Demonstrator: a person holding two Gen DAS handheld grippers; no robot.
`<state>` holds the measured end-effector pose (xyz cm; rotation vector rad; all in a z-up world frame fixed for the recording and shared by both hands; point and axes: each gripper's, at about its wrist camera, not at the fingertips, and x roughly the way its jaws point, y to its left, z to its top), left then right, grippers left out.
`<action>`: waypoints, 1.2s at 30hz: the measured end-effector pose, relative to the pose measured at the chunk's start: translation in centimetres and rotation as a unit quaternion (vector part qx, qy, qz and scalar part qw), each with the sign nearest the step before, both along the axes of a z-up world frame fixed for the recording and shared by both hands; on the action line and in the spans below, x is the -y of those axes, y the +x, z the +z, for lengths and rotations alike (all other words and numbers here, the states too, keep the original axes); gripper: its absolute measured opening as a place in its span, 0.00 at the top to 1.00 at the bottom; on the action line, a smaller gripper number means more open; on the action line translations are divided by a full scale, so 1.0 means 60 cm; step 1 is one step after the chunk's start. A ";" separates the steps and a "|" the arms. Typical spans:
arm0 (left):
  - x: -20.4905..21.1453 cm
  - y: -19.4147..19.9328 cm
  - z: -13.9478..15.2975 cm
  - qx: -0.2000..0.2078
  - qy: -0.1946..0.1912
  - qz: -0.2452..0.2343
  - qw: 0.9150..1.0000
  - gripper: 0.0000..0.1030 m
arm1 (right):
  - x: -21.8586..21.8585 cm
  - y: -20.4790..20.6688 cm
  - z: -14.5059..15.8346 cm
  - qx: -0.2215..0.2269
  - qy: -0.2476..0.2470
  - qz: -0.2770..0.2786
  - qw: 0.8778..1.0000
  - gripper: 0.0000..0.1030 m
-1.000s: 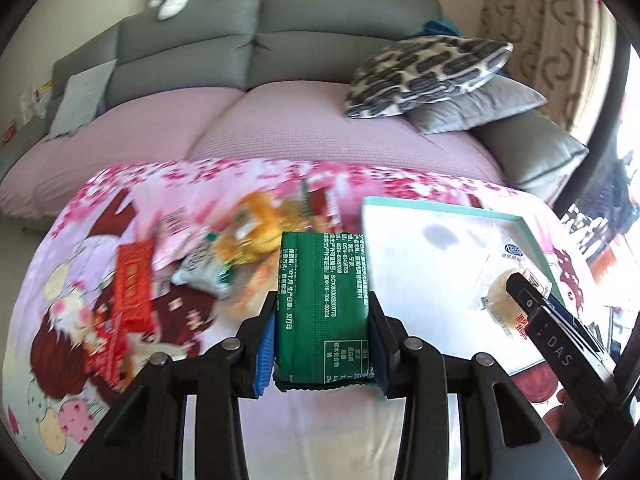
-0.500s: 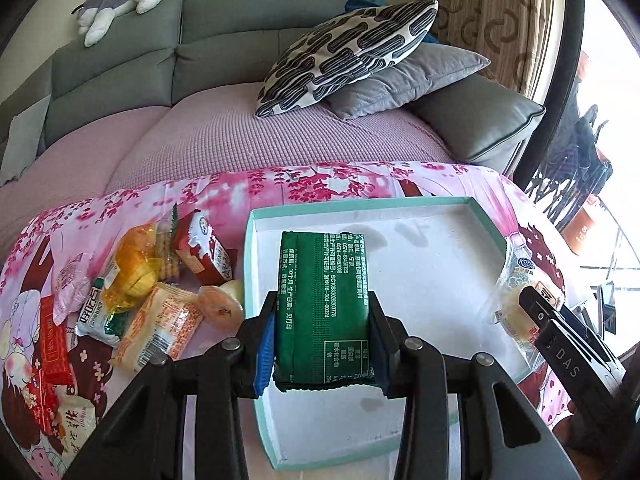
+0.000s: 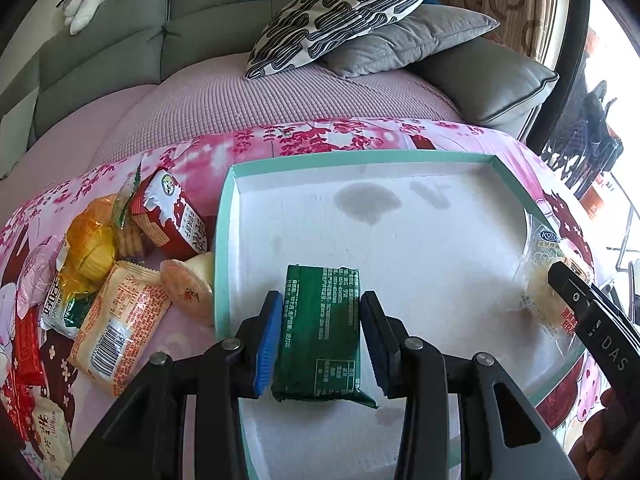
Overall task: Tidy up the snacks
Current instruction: 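Carry both snacks into the teal-rimmed tray and open both tools to release, then withdraw both open tools from the tray back over the snack pile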
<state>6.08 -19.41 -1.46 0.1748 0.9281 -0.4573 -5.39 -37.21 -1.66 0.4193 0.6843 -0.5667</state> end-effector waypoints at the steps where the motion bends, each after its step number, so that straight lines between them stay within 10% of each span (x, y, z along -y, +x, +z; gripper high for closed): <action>1: 0.000 -0.001 0.000 0.000 0.000 -0.001 1.000 0.59 | 0.000 0.000 -0.001 0.000 0.000 -0.001 1.000 0.37; 5: 0.002 -0.003 0.003 -0.001 -0.004 -0.005 1.000 0.38 | -0.001 0.004 -0.001 -0.003 -0.003 0.006 1.000 0.33; 17: -0.016 -0.013 0.033 0.001 -0.017 0.003 1.000 0.37 | -0.025 0.010 0.013 0.005 -0.025 0.033 0.999 0.03; 23: -0.037 -0.008 0.043 0.013 -0.019 0.024 0.999 0.14 | -0.030 0.008 0.019 0.013 -0.027 0.036 0.999 0.00; 36: -0.069 0.001 0.047 0.049 -0.015 0.058 0.997 0.03 | -0.038 0.006 0.029 0.025 -0.038 0.034 0.998 0.00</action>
